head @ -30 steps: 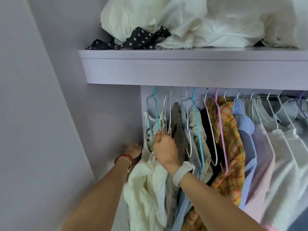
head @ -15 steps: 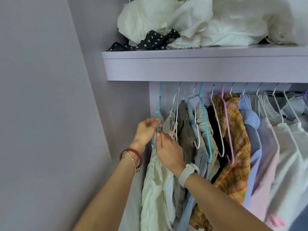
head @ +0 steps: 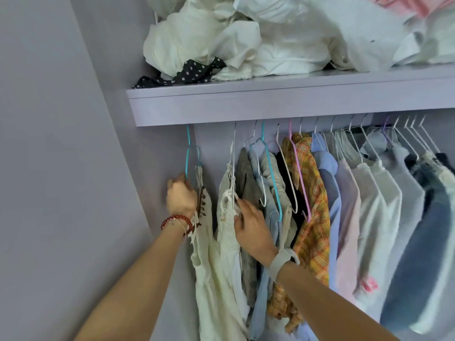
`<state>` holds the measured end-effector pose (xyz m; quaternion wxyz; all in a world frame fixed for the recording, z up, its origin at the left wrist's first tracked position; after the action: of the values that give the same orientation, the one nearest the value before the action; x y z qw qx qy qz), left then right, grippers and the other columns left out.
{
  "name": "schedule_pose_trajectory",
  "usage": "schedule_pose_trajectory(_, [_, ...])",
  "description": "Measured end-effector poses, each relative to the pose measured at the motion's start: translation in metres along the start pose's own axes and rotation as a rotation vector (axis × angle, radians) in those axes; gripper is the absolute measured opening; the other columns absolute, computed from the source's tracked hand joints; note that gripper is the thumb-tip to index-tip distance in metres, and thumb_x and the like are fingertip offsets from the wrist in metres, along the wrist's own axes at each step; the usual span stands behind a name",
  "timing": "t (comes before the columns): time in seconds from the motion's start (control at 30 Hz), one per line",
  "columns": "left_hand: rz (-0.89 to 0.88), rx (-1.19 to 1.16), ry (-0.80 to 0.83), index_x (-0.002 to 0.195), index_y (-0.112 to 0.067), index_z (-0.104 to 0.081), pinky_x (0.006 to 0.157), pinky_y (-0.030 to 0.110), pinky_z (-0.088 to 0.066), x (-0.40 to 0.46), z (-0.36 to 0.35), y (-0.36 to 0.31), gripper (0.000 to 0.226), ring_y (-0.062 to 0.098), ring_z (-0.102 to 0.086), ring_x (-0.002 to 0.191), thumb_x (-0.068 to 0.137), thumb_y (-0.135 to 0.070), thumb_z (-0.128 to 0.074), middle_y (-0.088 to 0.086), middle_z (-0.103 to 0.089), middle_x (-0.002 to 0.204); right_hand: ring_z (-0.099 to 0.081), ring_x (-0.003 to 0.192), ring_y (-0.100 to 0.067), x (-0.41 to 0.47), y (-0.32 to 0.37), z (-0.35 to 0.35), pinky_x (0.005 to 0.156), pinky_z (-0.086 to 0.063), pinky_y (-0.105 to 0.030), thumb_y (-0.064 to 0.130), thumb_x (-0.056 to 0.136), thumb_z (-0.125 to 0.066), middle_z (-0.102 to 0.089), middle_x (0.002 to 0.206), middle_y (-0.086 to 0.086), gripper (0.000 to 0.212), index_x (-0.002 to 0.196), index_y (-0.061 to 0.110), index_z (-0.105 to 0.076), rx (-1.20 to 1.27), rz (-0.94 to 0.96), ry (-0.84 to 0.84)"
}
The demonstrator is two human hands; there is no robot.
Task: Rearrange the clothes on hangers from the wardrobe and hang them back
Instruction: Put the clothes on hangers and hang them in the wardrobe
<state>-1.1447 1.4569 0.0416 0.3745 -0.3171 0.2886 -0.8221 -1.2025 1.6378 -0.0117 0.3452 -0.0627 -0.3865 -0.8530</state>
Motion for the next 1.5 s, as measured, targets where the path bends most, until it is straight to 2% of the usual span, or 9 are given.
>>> schedule_pose_trajectory(0.17, [-0.363, 0.247, -0.069, 0.134, -0.012, -0.045, 0.095, 0.046, -0.03, -0.044, -0.006, -0.041, 0.043, 0.035, -0.038, 0.118, 0.091, -0.016, -0.047, 0.015, -0.04, 0.136, -0.024, 0.136, -0.022, -0.037, -0.021, 0.028, 0.109, -0.019, -0.026, 0.021, 0.098, -0.033, -0.031, 0.147, -0.006, 0.044, 0.141, 0.01, -0.031, -0.066, -0.01, -0.03])
schedule_pose_trajectory(0.3, [-0.731, 0.21, -0.099, 0.12, -0.015, -0.057, 0.096, 0.047, -0.028, -0.129, -0.032, -0.083, 0.042, 0.025, -0.042, 0.114, 0.084, -0.024, -0.037, 0.01, -0.056, 0.121, -0.048, 0.116, -0.029, -0.088, -0.051, 0.074, 0.098, -0.043, -0.042, 0.024, 0.091, -0.029, -0.055, 0.126, -0.015, 0.046, 0.124, 0.002, -0.053, -0.15, 0.022, -0.151])
schedule_pose_trajectory(0.5, [-0.912, 0.165, 0.269, 0.118, -0.011, -0.062, 0.095, 0.047, -0.039, -0.29, -0.134, -0.11, 0.045, 0.028, -0.055, 0.113, 0.086, -0.029, -0.036, 0.01, -0.06, 0.121, -0.06, 0.102, -0.035, -0.229, -0.142, 0.158, 0.084, -0.052, -0.047, 0.021, 0.085, -0.037, -0.063, 0.114, -0.015, 0.04, 0.114, 0.004, -0.059, -0.346, -0.214, -0.179])
schedule_pose_trajectory(0.67, [-1.098, 0.156, 0.619, 0.105, -0.012, -0.067, 0.082, 0.049, -0.05, -0.48, -0.21, -0.164, 0.038, 0.028, -0.063, 0.101, 0.075, -0.022, -0.047, 0.01, -0.064, 0.111, -0.062, 0.101, -0.038, -0.427, -0.237, 0.241, 0.082, -0.051, -0.051, 0.023, 0.082, -0.036, -0.064, 0.112, -0.018, 0.044, 0.109, 0.002, -0.064, -0.486, -0.631, -0.178])
schedule_pose_trajectory(0.83, [-1.453, 0.035, 0.929, 0.096, -0.013, -0.069, 0.074, 0.036, -0.053, -0.713, -0.231, -0.217, 0.03, 0.022, -0.063, 0.089, 0.075, -0.021, -0.049, 0.006, -0.066, 0.101, -0.065, 0.093, -0.035, -0.64, -0.278, 0.321, 0.076, -0.052, -0.051, 0.026, 0.079, -0.035, -0.067, 0.103, -0.014, 0.041, 0.106, 0.009, -0.061, -0.508, -1.062, -0.262])
schedule_pose_trajectory(1.03, [-1.795, -0.058, 1.301, 0.096, -0.012, -0.07, 0.066, 0.04, -0.054, -0.958, -0.209, -0.259, 0.028, 0.028, -0.067, 0.078, 0.069, -0.019, -0.063, 0.009, -0.068, 0.099, -0.044, 0.122, -0.034, -0.856, -0.258, 0.386, 0.1, -0.037, -0.046, 0.027, 0.086, -0.03, -0.052, 0.13, -0.013, 0.048, 0.122, 0.007, -0.055, -0.479, -1.436, -0.606])
schedule_pose_trajectory(1.1, [-1.841, -0.147, 1.378, 0.106, -0.01, -0.067, 0.076, 0.04, -0.051, -1.019, -0.194, -0.278, 0.028, 0.03, -0.064, 0.089, 0.079, -0.013, -0.063, 0.008, -0.064, 0.11, -0.038, 0.127, -0.032, -0.916, -0.246, 0.403, 0.105, -0.03, -0.04, 0.019, 0.093, -0.036, -0.046, 0.136, -0.013, 0.04, 0.128, 0.006, -0.049, -0.467, -1.572, -0.723])
schedule_pose_trajectory(1.23, [-1.943, -0.164, 1.574, 0.124, -0.014, -0.055, 0.098, 0.037, -0.039, -1.135, -0.196, -0.287, 0.034, 0.023, -0.048, 0.119, 0.092, -0.016, -0.044, 0.001, -0.05, 0.129, -0.042, 0.121, -0.033, -1.006, -0.227, 0.427, 0.101, -0.032, -0.038, 0.01, 0.093, -0.041, -0.049, 0.131, -0.015, 0.034, 0.125, 0.003, -0.05, -0.403, -1.741, -0.915])
schedule_pose_trajectory(1.5, [-2.099, -0.012, 1.721, 0.125, -0.021, -0.049, 0.096, 0.028, -0.036, -1.314, -0.231, -0.298, 0.032, 0.017, -0.044, 0.12, 0.094, -0.022, -0.041, 0.0, -0.047, 0.132, -0.045, 0.122, -0.028, -1.155, -0.249, 0.468, 0.099, -0.032, -0.028, 0.009, 0.095, -0.039, -0.05, 0.13, -0.019, 0.034, 0.127, 0.0, -0.047, -0.193, -1.957, -1.237])
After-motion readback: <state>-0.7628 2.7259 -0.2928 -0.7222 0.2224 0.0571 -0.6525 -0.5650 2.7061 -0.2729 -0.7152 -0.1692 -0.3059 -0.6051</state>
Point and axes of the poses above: each hand's wrist, its own x-axis towards the middle knuckle, its own z-axis out of the back of the hand, y = z × x, the point moved 10 cm from there along x, towards the middle knuckle
